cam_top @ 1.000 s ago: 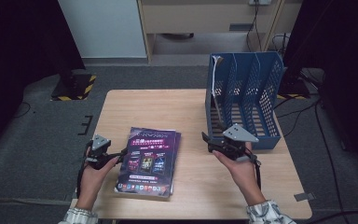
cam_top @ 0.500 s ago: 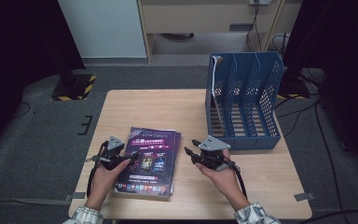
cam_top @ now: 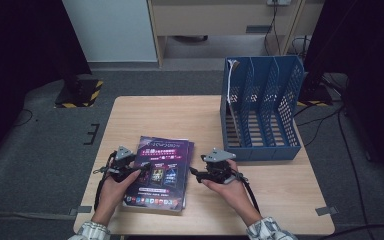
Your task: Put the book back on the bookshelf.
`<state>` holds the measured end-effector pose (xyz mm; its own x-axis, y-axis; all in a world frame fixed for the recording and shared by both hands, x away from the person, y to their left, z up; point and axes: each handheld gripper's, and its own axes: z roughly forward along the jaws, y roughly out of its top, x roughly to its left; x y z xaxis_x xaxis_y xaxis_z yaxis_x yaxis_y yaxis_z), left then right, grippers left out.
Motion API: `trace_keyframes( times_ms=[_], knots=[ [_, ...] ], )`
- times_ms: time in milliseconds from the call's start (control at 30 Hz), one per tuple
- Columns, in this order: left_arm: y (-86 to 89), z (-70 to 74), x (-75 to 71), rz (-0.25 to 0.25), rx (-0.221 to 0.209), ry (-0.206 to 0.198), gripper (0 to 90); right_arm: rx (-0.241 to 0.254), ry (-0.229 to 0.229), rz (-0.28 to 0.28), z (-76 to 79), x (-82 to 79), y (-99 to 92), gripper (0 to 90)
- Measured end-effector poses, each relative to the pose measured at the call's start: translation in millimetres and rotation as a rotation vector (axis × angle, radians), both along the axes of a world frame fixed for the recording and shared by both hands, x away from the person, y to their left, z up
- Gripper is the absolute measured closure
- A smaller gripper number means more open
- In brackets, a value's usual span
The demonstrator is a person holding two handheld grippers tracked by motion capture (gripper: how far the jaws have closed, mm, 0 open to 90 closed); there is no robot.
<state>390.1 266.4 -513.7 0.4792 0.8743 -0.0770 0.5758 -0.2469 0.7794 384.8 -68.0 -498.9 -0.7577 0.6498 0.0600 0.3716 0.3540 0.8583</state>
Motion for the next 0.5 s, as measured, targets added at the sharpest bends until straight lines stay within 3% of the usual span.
trace_keyframes(
  times_ms=[233, 333, 500],
  knots=[
    [-0.2, 1.1, -3.0, -0.004, 0.011, -0.010, 25.5, -0.010, 0.041, 0.027, -7.9, 6.0, 9.6, 27.2],
    [-1.3, 1.9, -3.1, -0.004, 0.021, -0.011, 26.0, 0.010, 0.057, 0.032, -9.8, 9.2, 9.7, 22.6],
    [-12.7, 3.2, -5.0, -0.048, 0.032, -0.012, 29.2, 0.012, 0.102, 0.030, -12.1, 12.5, 6.1, 17.0]
  ],
)
